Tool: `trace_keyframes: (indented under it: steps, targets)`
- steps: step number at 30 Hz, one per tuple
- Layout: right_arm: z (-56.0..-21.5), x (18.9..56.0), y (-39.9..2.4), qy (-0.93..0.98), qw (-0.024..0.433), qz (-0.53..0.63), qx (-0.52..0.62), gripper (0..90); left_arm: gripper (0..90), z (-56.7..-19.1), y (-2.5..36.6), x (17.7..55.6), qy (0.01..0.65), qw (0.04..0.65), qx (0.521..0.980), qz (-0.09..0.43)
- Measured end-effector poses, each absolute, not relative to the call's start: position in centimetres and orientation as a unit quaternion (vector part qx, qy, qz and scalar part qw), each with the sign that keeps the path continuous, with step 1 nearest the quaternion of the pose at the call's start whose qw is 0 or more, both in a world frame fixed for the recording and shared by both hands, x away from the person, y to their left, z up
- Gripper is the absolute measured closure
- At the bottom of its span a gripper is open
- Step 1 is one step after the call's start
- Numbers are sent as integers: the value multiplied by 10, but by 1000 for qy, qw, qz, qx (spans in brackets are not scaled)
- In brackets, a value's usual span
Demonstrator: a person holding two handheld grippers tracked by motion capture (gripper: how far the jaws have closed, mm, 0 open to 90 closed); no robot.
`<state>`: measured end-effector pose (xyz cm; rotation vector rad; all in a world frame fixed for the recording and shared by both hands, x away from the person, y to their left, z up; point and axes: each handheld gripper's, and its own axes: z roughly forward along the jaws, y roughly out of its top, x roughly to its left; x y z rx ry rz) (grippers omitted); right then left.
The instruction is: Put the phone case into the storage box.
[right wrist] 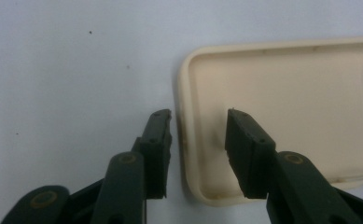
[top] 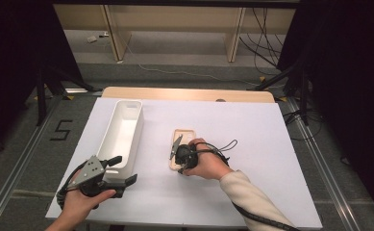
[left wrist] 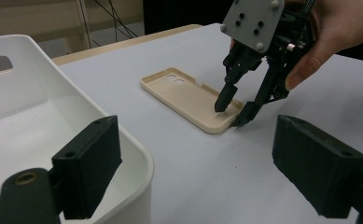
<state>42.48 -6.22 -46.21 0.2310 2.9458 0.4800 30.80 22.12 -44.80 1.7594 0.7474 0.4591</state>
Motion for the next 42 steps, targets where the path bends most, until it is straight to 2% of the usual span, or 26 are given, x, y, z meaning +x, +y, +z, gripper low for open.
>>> trace_keyframes:
  steps: [8,34,36,42]
  targets:
    - [-461,426,-61,984,70,151,65,696,150,-448,221,308,317,555,744,193]
    - [-459,424,-60,988,80,128,14,832,151,-448,221,308,316,555,745,192]
    - [-460,422,-60,988,68,138,22,853,151,-448,221,308,315,555,746,193]
    - [-460,422,-60,988,74,138,15,859,151,-448,221,308,316,555,745,192]
